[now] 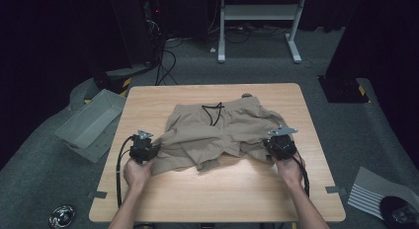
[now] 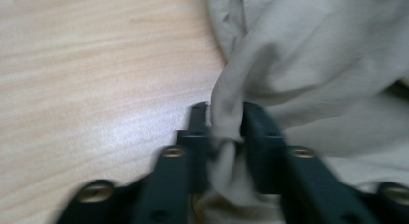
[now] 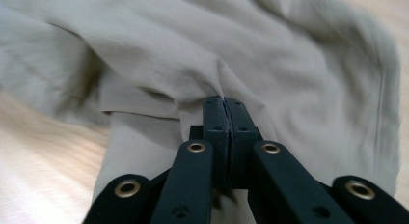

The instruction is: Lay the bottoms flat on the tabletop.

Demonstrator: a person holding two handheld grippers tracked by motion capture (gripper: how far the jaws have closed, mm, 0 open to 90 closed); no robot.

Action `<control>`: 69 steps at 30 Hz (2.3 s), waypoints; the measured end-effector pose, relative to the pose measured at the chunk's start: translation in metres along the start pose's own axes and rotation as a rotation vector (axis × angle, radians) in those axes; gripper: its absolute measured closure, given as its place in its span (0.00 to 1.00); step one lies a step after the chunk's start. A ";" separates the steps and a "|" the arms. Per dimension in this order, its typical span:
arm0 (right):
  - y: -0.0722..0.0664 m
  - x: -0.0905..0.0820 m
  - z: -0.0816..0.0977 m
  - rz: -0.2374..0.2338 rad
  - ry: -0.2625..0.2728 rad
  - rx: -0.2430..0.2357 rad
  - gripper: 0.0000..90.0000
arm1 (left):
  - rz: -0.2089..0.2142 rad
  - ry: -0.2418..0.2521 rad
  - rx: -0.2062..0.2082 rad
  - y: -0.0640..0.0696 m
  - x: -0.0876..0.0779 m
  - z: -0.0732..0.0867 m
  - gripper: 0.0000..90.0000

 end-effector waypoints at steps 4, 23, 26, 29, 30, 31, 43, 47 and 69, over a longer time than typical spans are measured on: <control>-0.015 -0.005 0.000 -0.010 0.037 0.004 0.69 | 0.103 0.075 0.022 0.032 -0.013 -0.005 0.47; -0.064 -0.004 0.028 -0.070 -0.025 -0.130 0.63 | 0.113 0.041 0.091 0.063 0.020 0.005 0.48; -0.060 0.005 0.032 -0.096 -0.044 -0.103 0.79 | 0.126 0.027 0.107 0.060 0.018 0.005 0.66; -0.056 0.005 0.031 -0.099 -0.054 -0.118 0.96 | 0.117 0.007 0.139 0.061 0.016 0.004 0.84; -0.055 0.004 0.030 -0.097 -0.053 -0.125 0.98 | 0.108 0.001 0.153 0.060 0.015 0.004 0.88; -0.053 0.002 0.029 -0.098 -0.044 -0.120 0.98 | 0.106 0.001 0.162 0.060 0.014 0.004 0.90; -0.003 -0.041 -0.009 -0.013 0.132 -0.045 0.99 | -0.012 0.037 0.097 0.009 -0.005 -0.011 0.92; 0.010 -0.016 -0.008 0.008 0.058 -0.008 0.97 | -0.040 -0.021 0.090 0.011 0.010 -0.005 0.70; -0.118 0.033 -0.046 -0.266 0.064 -0.164 0.64 | 0.084 0.011 0.080 0.035 0.017 0.005 0.44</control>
Point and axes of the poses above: each handheld gripper's, and its own axes: x roughly forward along the jaws, z roughly out of its underside, y roughly to its right, the point moved 7 cm from there along x, roughly forward along the jaws, and after that the axes turned 7 degrees about -x, right-handed, at the moved point
